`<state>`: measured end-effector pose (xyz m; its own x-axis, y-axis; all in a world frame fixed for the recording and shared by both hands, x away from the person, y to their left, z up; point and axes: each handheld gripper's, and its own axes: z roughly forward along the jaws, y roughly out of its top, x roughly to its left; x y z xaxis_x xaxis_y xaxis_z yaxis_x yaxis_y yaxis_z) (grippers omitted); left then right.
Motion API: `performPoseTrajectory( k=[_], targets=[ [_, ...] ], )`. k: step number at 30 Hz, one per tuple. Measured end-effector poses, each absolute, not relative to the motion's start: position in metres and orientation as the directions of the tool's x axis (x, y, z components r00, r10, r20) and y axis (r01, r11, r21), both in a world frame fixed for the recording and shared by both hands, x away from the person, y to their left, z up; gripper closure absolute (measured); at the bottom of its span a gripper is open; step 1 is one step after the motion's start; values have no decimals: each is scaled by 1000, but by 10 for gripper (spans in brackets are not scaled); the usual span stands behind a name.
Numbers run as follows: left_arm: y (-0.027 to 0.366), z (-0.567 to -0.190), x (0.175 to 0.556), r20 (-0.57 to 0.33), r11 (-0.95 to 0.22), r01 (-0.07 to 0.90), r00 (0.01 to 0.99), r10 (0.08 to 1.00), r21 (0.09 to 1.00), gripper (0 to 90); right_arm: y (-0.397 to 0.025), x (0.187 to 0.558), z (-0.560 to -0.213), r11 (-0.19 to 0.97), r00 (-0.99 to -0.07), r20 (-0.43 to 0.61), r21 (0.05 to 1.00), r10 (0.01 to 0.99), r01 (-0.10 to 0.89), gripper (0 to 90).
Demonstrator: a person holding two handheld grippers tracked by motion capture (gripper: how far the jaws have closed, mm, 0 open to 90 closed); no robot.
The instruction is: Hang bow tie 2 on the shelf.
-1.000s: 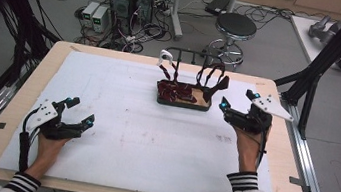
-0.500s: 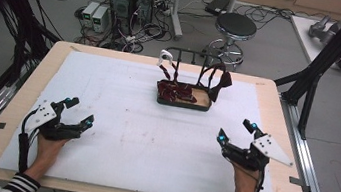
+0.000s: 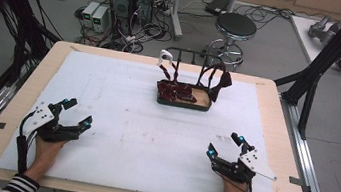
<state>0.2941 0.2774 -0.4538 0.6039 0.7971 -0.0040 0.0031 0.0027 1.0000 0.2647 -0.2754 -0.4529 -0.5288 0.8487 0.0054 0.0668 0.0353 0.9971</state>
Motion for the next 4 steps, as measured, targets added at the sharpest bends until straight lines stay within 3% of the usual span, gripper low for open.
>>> performPoseTrajectory(
  k=[4],
  targets=[
    [277, -454, 294, -4, 3, 2, 602, 798, 1000, 136, -277, 265, -453, 26, -525, 11, 998, 851, 63, 113]
  ],
)
